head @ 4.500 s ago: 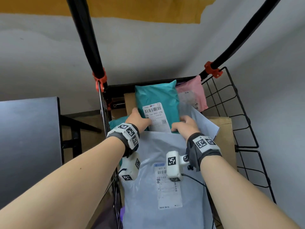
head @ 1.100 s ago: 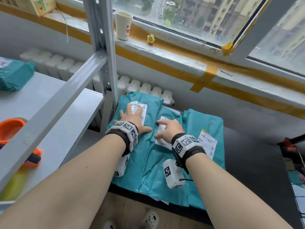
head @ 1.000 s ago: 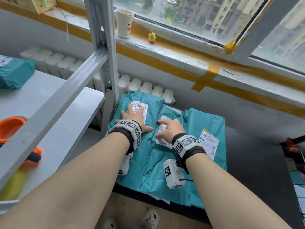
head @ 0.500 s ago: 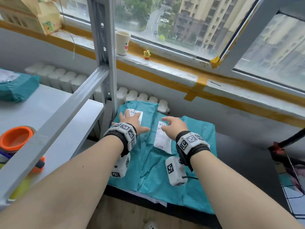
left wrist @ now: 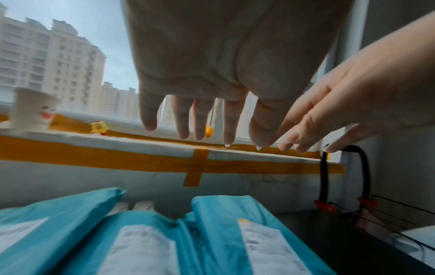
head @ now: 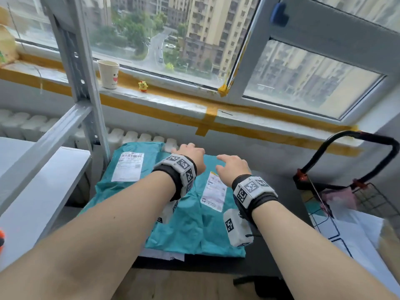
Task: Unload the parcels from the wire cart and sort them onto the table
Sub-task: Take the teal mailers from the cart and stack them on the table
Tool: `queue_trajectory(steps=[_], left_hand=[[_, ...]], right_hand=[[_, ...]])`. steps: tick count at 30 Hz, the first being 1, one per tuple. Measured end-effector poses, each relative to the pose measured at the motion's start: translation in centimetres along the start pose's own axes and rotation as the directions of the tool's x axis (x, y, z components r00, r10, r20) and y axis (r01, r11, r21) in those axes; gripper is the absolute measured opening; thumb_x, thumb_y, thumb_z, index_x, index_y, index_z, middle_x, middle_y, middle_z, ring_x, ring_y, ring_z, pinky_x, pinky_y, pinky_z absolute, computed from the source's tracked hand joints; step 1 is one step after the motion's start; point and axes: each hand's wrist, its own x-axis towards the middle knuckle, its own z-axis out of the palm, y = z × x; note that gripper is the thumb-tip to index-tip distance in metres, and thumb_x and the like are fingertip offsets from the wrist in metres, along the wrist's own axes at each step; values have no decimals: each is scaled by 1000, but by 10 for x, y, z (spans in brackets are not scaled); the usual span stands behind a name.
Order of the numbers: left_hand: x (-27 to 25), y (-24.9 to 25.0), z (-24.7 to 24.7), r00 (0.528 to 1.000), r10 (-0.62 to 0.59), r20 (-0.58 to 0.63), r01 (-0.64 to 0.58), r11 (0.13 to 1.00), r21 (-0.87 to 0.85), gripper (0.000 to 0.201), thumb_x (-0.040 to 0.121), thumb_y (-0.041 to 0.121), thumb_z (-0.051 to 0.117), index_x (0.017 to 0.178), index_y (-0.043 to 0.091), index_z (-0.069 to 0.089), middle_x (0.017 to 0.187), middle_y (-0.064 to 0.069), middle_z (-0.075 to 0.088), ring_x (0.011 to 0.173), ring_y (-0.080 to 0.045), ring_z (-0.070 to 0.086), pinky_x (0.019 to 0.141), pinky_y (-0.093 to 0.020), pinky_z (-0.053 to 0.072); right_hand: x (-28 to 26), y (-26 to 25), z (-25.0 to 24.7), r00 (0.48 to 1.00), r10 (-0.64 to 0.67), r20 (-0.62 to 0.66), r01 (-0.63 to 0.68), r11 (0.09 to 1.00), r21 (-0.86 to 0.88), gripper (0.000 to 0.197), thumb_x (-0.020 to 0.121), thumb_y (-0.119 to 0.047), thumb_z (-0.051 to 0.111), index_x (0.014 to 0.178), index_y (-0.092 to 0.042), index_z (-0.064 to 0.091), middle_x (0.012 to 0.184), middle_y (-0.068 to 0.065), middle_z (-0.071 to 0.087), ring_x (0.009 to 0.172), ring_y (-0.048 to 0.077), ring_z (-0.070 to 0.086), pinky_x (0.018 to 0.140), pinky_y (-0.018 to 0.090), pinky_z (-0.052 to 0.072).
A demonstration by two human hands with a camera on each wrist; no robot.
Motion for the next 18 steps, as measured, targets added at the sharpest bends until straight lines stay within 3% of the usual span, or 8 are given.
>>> queue_trajectory(steps=[9,18], left_hand=[[-23,159,21,976,218,10,-215,955,206,41,89,29,49,130,25,50,134,-6,47,127,-26,40,103,-46,30],[-56,372,88,926,369,76,-376,895,239,41,90,32,50,130,23,52,133,-6,50,125,-27,45,100,-41,36]], right_hand=[[-60,144,-43,992,107,-69,-112,992,-66,42,93,-24,42,133,-33,50,140,1,48,130,26,38,104,36,32],[-133,361,-72,966,254,-54,-249,964,89,37,89,-18,47,122,-28,61,131,2,57,125,26,46,103,34,41]])
